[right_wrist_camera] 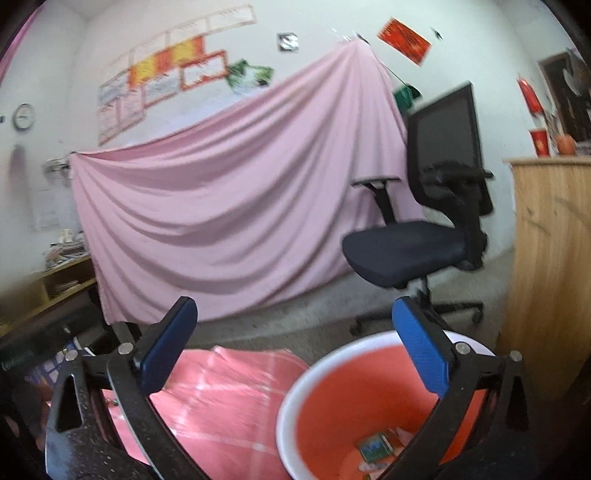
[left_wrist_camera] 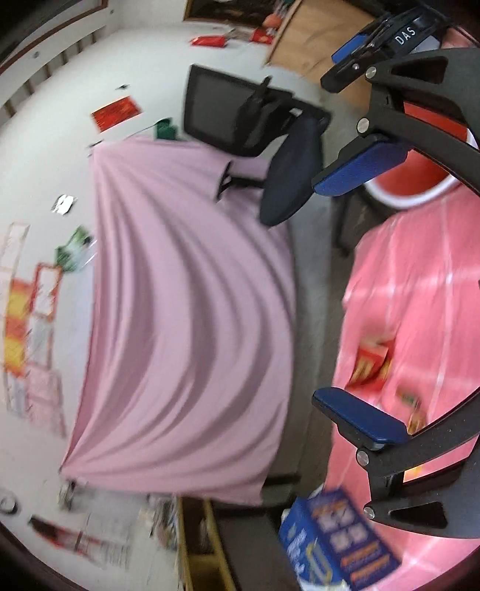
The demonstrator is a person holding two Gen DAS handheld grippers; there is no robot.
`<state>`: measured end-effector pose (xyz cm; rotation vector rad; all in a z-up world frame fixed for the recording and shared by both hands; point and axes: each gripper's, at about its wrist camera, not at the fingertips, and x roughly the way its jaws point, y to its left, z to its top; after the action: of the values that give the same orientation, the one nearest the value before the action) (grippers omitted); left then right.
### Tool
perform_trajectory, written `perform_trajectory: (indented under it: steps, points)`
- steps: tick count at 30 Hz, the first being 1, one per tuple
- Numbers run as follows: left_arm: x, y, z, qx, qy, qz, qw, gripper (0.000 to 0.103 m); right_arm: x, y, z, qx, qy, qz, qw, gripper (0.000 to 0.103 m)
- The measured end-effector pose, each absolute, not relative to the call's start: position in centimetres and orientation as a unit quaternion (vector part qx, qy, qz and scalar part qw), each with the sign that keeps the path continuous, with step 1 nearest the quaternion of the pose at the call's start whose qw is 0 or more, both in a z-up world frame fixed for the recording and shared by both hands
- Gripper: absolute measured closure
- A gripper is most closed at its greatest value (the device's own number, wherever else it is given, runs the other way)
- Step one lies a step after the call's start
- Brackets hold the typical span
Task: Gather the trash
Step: 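Move both tools back over the remaining trash on the table, then grasp the yellow cap with the left tool while the right tool grasps the green battery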
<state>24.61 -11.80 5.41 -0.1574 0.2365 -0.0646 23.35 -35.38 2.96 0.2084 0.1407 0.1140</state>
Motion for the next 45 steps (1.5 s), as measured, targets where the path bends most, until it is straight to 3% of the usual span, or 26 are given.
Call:
perform_trajectory:
  steps: [11, 19, 25, 36, 39, 45]
  points:
    - [19.6, -3.2, 4.6, -0.062, 0.07, 0.06, 0.994, 0.001, 21.3, -26.6, 4.0, 0.044, -0.021, 0.134, 0.99, 0.0]
    - [18.4, 0.9, 2.8, -0.036, 0.074, 0.098, 0.992, 0.001, 21.4, -21.8, 3.2, 0.005, -0.029, 0.16, 0.987, 0.0]
    - [19.5, 3.7, 0.4, -0.034, 0.125, 0.097, 0.987, 0.002, 23.7, -18.8, 1.9, -0.028, 0.025, 0.184, 0.982, 0.0]
    - [24.0, 6.2, -3.5, -0.065, 0.265, 0.077, 0.959, 0.003, 29.4, -15.2, -1.7, -0.034, 0.193, 0.244, 0.95, 0.003]
    - [25.3, 6.6, -4.6, -0.075, 0.3, 0.07, 0.948, 0.011, 30.6, -14.2, -2.7, -0.044, 0.235, 0.262, 0.935, 0.018]
    - [27.3, 6.5, -6.2, -0.099, 0.357, 0.026, 0.929, 0.046, 32.5, -12.4, -4.5, -0.063, 0.309, 0.296, 0.902, 0.041]
